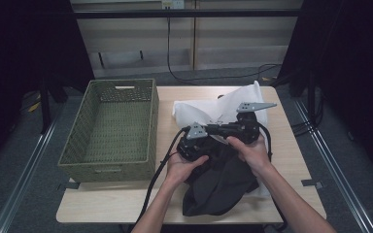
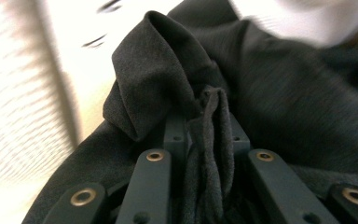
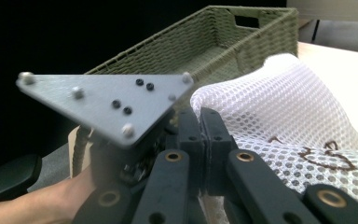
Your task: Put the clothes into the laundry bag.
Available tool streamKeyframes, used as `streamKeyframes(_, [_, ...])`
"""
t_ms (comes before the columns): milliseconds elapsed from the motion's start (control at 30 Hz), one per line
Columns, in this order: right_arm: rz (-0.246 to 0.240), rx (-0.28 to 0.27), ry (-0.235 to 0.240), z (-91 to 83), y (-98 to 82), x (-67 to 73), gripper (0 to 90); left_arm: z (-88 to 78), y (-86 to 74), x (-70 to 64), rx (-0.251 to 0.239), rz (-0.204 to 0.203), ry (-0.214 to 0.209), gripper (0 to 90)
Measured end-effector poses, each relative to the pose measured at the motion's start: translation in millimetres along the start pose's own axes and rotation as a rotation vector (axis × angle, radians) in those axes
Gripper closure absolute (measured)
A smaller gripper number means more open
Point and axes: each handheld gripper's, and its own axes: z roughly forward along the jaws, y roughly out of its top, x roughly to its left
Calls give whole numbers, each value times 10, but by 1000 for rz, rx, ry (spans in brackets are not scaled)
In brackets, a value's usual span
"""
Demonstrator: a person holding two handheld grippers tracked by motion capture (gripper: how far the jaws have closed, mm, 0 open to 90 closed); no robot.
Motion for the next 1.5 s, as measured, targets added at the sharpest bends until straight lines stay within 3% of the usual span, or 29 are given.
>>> streamKeyframes(100, [31, 11, -5, -48, -115, -88, 885, 51, -93, 79, 9, -30, 39, 725])
streamKeyframes(233, [21, 58, -32, -81, -290, -110, 885, -24, -154, 140, -4, -72, 29, 473])
streamKeyframes(367, [20, 87, -41, -78, -385, -142, 885, -278, -136, 76, -9, -36, 38, 287])
streamKeyframes(500, [18, 85, -51, -104, -389, -144, 885, -526, -181, 29, -71, -22, 49, 214])
streamKeyframes(567, [18, 80, -55, -122, -386, -144, 885, -597, -223, 42, -67, -26, 79, 178])
streamKeyframes(633, [21, 74, -61, -140, -377, -141, 885, -595, -297, 63, -56, -37, 90, 135])
streamKeyframes(733, [11, 70, -68, -155, -353, -134, 885, -416, -426, 98, 46, -68, 112, 69])
streamKeyframes(833, [10, 67, -66, -157, -336, -135, 885, -308, -516, 141, 52, -112, 93, 53])
streamKeyframes(900, [9, 71, -67, -149, -338, -131, 885, -288, -538, 188, 56, -162, 35, 115])
streamKeyframes(967, [10, 73, -62, -135, -338, -130, 885, -275, -548, 193, 65, -155, -27, 358])
streamKeyframes(1100, [-3, 77, -53, -79, -317, -96, 885, -267, -507, 163, 50, -156, -60, 710])
streamKeyframes(1133, [-4, 78, -48, -70, -310, -83, 885, -267, -493, 162, 35, -165, -69, 738])
streamKeyframes(1333, [-24, 74, -16, 23, -240, 10, 885, -315, -303, 40, -27, -112, -72, 790])
streamKeyframes(1467, [-37, 68, 17, 47, -198, 107, 885, -339, -173, 4, -105, -118, -88, 809])
streamKeyframes(1500, [-38, 60, 22, 35, -180, 128, 886, -364, -125, -11, -118, -118, -73, 811])
